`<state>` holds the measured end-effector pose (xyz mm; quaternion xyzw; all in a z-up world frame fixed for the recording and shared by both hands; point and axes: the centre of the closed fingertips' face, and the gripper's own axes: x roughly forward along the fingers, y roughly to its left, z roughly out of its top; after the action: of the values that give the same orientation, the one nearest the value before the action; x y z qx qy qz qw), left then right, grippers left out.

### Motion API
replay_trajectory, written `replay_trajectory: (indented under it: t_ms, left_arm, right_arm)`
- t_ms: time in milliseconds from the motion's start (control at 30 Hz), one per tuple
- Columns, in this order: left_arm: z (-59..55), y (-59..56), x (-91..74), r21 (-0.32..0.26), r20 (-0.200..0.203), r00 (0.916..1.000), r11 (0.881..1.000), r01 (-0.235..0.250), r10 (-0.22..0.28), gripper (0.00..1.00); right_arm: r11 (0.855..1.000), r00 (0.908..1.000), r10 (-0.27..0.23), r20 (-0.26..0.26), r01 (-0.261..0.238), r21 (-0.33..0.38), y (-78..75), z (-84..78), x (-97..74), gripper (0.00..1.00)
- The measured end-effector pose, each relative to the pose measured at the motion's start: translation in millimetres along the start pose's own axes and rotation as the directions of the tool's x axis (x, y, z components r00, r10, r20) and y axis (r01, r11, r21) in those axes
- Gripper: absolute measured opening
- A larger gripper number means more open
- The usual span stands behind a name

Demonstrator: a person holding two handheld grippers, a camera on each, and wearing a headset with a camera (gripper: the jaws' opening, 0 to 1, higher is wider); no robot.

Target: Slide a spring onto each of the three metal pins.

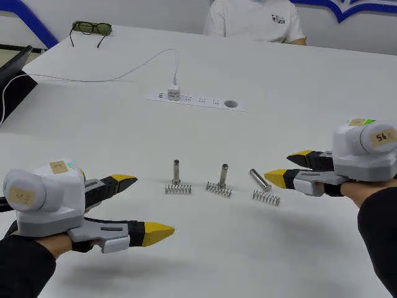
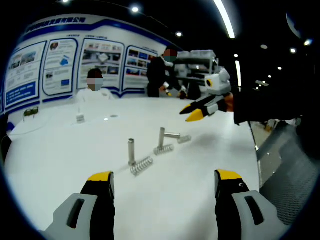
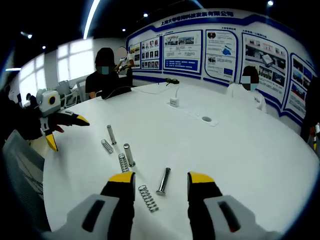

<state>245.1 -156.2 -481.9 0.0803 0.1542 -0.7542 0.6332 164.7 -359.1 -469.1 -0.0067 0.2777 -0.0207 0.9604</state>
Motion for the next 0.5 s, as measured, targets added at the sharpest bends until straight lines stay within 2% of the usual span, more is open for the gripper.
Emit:
replay_trajectory:
  t_ms: [233, 500]
  left_arm:
    - [-0.9, -0.3, -0.1, -0.003, -0.005, 1.0000, 1.000, 0.000, 0.000, 0.83]
    - [-1.3, -1.0, 1.1, -0.007, -0.006, 1.0000, 1.000, 0.001, -0.001, 0.83]
  right_arm:
    - [1.000, 0.9988, -0.015, -0.046, 0.015, 0.002, -4.9, -1.3, 12.9, 0.36]
    - [1.000, 0.9944, -0.020, -0.104, 0.020, -0.002, -3.6, -5.6, 28.7, 0.30]
